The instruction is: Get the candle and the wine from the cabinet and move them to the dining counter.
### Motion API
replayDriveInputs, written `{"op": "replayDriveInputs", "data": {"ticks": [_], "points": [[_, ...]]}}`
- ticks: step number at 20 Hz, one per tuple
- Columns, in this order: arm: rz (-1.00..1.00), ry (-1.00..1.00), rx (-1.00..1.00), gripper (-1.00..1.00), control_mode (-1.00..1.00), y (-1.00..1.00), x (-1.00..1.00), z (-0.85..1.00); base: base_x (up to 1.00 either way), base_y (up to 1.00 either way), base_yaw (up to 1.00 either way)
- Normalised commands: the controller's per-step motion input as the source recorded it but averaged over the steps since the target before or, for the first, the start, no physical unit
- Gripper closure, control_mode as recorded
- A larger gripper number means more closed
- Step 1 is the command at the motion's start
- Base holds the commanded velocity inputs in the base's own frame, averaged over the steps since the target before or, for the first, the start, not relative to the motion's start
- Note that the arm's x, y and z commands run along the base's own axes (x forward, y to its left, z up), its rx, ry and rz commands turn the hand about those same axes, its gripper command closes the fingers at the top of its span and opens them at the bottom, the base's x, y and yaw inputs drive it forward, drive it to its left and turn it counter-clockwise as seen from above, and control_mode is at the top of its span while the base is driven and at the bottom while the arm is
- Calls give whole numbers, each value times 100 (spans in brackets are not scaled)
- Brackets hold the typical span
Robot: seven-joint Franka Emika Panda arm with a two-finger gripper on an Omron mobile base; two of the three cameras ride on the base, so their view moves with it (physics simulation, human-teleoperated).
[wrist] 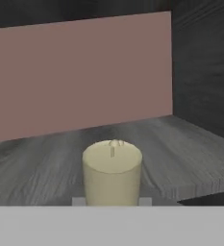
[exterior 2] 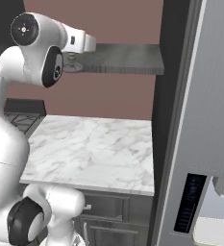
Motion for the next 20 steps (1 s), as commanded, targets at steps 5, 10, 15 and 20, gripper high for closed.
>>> {"op": "replayDriveInputs", "data": {"ticks": [5,10,15,20], "points": [[7,-13,0,100,-100,49,-91,0,0,0,0],[3,-1,0,100,-100,41,-77,5,0,0,0],[4,1,0,100,-100,7,-59,6,0,0,0],[8,2,0,100,-100,0,-46,0,0,0,0]]}}
